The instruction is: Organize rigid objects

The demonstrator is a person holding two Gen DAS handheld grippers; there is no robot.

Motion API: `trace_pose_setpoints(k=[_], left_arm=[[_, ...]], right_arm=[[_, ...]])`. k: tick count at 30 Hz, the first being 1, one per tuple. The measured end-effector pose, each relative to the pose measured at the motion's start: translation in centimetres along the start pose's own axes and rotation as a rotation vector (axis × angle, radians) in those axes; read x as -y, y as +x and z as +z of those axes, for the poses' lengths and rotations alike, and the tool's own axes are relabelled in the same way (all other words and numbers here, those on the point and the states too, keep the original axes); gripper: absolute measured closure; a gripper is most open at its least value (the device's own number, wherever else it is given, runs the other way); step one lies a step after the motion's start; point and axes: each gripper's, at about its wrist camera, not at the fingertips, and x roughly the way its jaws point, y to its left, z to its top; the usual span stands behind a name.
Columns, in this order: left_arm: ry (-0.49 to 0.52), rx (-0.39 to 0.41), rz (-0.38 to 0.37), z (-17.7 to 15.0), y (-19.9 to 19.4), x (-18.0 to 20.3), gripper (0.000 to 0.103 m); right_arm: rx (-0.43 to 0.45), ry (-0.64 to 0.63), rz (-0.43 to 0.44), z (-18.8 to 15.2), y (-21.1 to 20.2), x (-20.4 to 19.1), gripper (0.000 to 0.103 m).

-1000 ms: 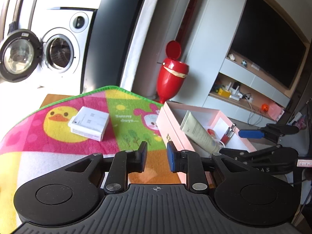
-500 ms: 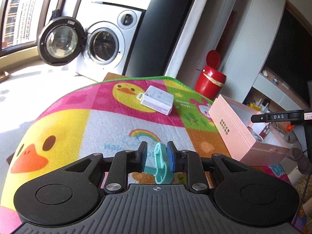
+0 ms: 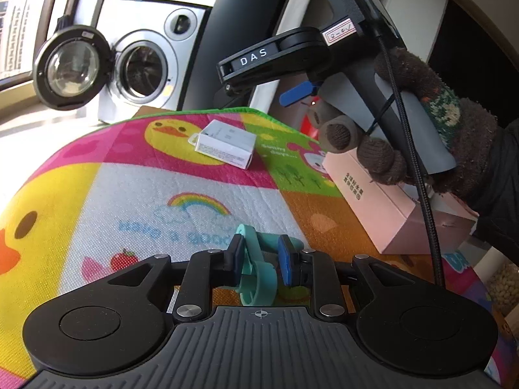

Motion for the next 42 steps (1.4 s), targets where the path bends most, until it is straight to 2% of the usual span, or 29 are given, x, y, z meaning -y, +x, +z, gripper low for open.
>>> trace_pose_setpoints(k=[1,3,6,8,12,14,16,19,20,21,23,27,30,36,39,42], left_arm=[[-0.013,0.0,-0.008,0.0,0.0,-0.2,0.078],[-0.038,-0.001,-0.02,0.0,0.0,-0.6,0.078],[-0.059,0.003,-0.037,0.0,-0.1,-0.8,0.078],[-0.066,0.003,-0.042,0.0,-0.1,-0.9,0.078],[-0.073,0.0,-0.05,0.0,-0.1,-1.0,0.078],[-0.074,0.0,-0.051,0.0,-0.1,-1.0,0.078],[-0.075,-0.002,-0.051,0.1,-0.1,-1.0,0.078],[-0.078,-0.005,-0.05,0.1,0.1,-1.0,0.078],[-0.079,-0.005,-0.05,0.1,0.1,-1.0,0.078],[-0.079,-0.006,-0.049,0.1,0.1,-1.0,0.078],[-0.08,-0.008,-0.047,0.1,0.1,-1.0,0.078],[-0.08,-0.012,-0.044,0.2,0.2,-1.0,0.078],[-0.076,-0.012,-0.042,0.2,0.2,-0.9,0.078],[-0.047,-0.012,-0.022,0.2,0.2,-0.3,0.078],[-0.015,-0.016,-0.001,0.2,0.2,0.4,0.078],[0.044,-0.027,0.026,0.0,0.1,1.6,0.078]], right_arm=[[-0.01,-0.043,-0.01,0.5,1.1,-0.6,0.006],[-0.046,-0.073,0.034,1.2,2.4,-0.8,0.006],[-0.097,-0.035,0.098,2.3,4.0,-0.3,0.006],[-0.112,-0.014,0.102,2.5,4.6,0.1,0.006],[-0.187,-0.038,0.082,1.7,5.7,0.4,0.006],[-0.231,0.002,0.152,1.0,5.6,0.8,0.006],[-0.23,0.025,0.178,0.3,4.9,0.6,0.005],[-0.243,-0.046,0.121,-0.9,4.1,-1.1,0.006],[-0.24,-0.079,0.096,-1.4,3.8,-1.7,0.01],[-0.235,-0.112,0.075,-1.8,3.4,-2.3,0.02],[-0.221,-0.137,0.059,-2.4,1.8,-3.2,0.032],[-0.167,-0.063,0.095,-3.2,-3.2,-2.8,0.033],[-0.076,-0.046,0.093,-5.0,-8.5,-2.1,0.034],[0.05,-0.054,0.022,-12.2,-17.7,-1.3,0.034],[0.065,-0.004,-0.029,-16.0,-19.7,-0.7,0.034],[0.081,0.067,-0.134,-20.2,-20.7,0.2,0.034]])
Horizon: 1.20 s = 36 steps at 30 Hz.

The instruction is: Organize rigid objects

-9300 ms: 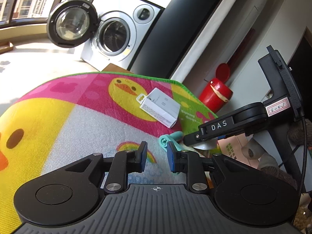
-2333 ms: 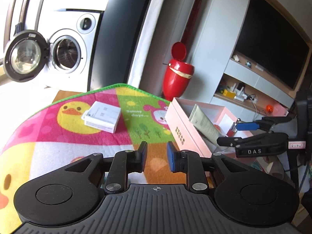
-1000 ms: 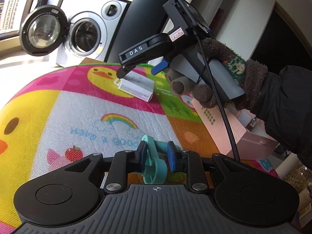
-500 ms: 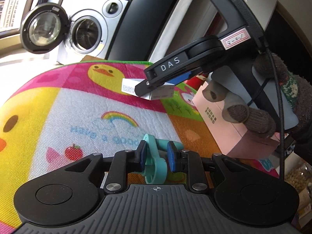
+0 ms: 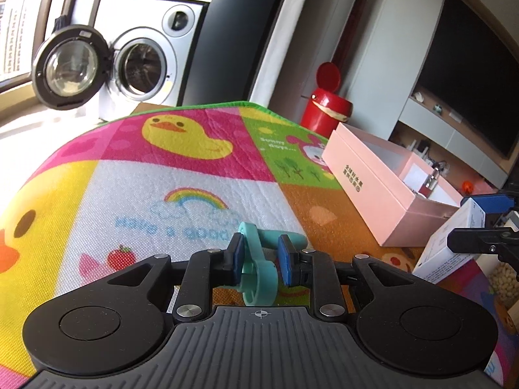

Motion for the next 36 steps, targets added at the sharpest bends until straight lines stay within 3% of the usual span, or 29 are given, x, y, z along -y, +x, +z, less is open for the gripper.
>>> trace_pose_setpoints(k=[4,11,16,18,23,26,28,31,36], left_arm=[[0.087,-0.031,0.01,-0.7,-0.4,2.1,0.078],[0.246,-0.106,-0.044,-2.6,-1.6,5.8,0.077],[0.332,-0.17,-0.062,-3.5,-2.4,8.2,0.076],[0.371,-0.196,-0.07,-3.8,-2.6,9.2,0.071],[0.442,-0.249,-0.082,-4.1,-2.2,11.1,0.044],[0.449,-0.275,-0.097,-4.2,-2.0,11.7,0.031],[0.448,-0.287,-0.102,-4.1,-1.8,11.8,0.028],[0.422,-0.321,-0.091,-3.9,-1.3,11.6,0.027],[0.308,-0.305,-0.078,-3.5,-1.1,11.2,0.028]], right_arm=[[0.007,0.102,-0.018,-4.0,-1.1,1.7,0.033],[-0.049,0.168,-0.001,-9.3,-1.7,1.7,0.033],[-0.057,0.236,-0.001,-11.5,-1.9,2.7,0.017],[-0.053,0.259,0.009,-11.9,-1.8,3.0,0.014],[-0.007,0.294,0.024,-13.0,-1.8,3.2,0.002],[0.015,0.296,0.032,-13.3,-1.9,3.3,0.0],[0.018,0.295,0.035,-13.4,-1.9,3.3,0.0],[0.026,0.295,0.037,-13.5,-2.0,3.3,0.0],[0.033,0.296,0.039,-13.6,-2.0,3.2,0.0]])
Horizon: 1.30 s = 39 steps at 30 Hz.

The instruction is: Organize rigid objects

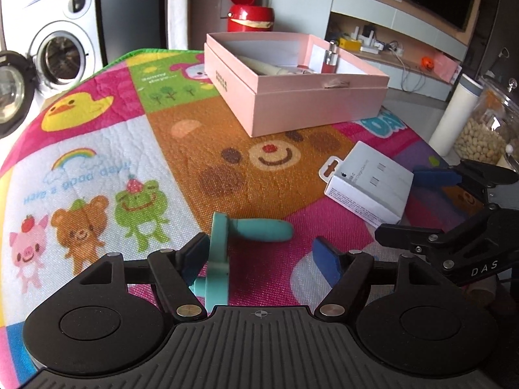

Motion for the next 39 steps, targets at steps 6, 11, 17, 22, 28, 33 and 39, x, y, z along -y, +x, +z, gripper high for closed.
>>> trace_pose_setpoints(k=[6,11,17,22,28,33,39], left_arm=[[-0.028,0.03,0.05,-0.2,0.1,0.7,0.027],[0.023,0.068,0.091,-0.7,-0.1,1.1,0.042],[-0.018,0.114,0.056,-1.5,-0.7,0.3,0.042],[-0.006,0.12,0.025,-1.9,-1.3,0.7,0.042],[0.047,0.119,-0.01,-2.6,-2.5,1.7,0.042],[0.089,0.17,-0.038,-2.1,-4.4,2.7,0.042],[0.122,0.298,-0.086,1.6,-7.9,3.2,0.043]], right_arm=[[-0.001,-0.005,-0.005,0.0,0.1,0.0,0.0],[-0.016,-0.03,-0.027,0.1,0.3,-0.5,0.0],[-0.07,-0.074,-0.032,1.8,1.4,-0.7,0.0],[-0.094,-0.076,-0.035,3.3,3.0,-0.4,0.002],[-0.086,-0.193,-0.015,3.7,1.3,-1.7,0.034],[-0.048,-0.218,-0.038,4.2,-1.6,-1.1,0.034],[0.091,-0.185,-0.082,7.6,-6.6,1.0,0.034]])
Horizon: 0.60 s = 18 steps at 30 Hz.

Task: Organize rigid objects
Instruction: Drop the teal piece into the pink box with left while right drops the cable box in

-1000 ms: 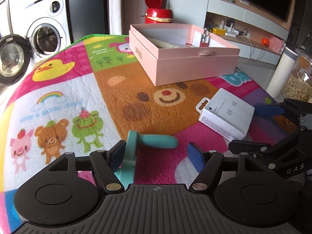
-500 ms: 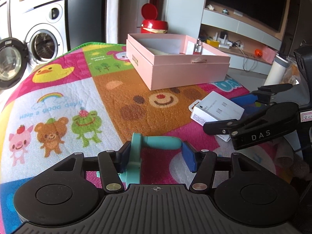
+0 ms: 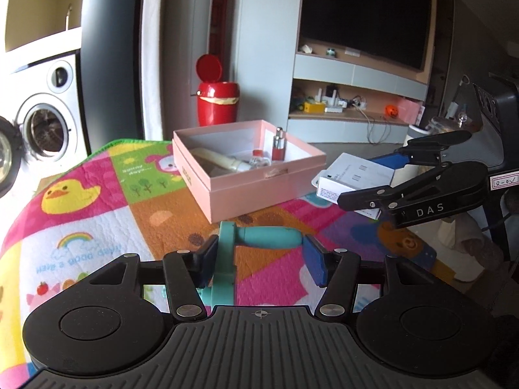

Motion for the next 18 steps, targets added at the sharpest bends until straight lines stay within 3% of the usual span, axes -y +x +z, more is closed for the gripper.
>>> trace_pose_setpoints(k=[6,8,12,18], left_arm=[[0.032,0.291,-0.001,9.8,-1.3,-0.8,0.043],[0.025,0.337,-0.008,12.9,0.1,-1.0,0.044],[-0.081,0.279,-0.057,16.1,5.9,-2.2,0.044],[-0.193,0.103,-0.055,14.2,15.4,-4.8,0.043]], right_arm=[[0.21,0.056,-0.108,8.5,-3.3,4.5,0.034],[0.231,0.071,-0.12,11.1,-2.7,5.6,0.034],[0.209,0.123,-0.149,15.0,1.5,7.8,0.034],[0.105,0.224,-0.115,15.6,9.6,9.8,0.034]])
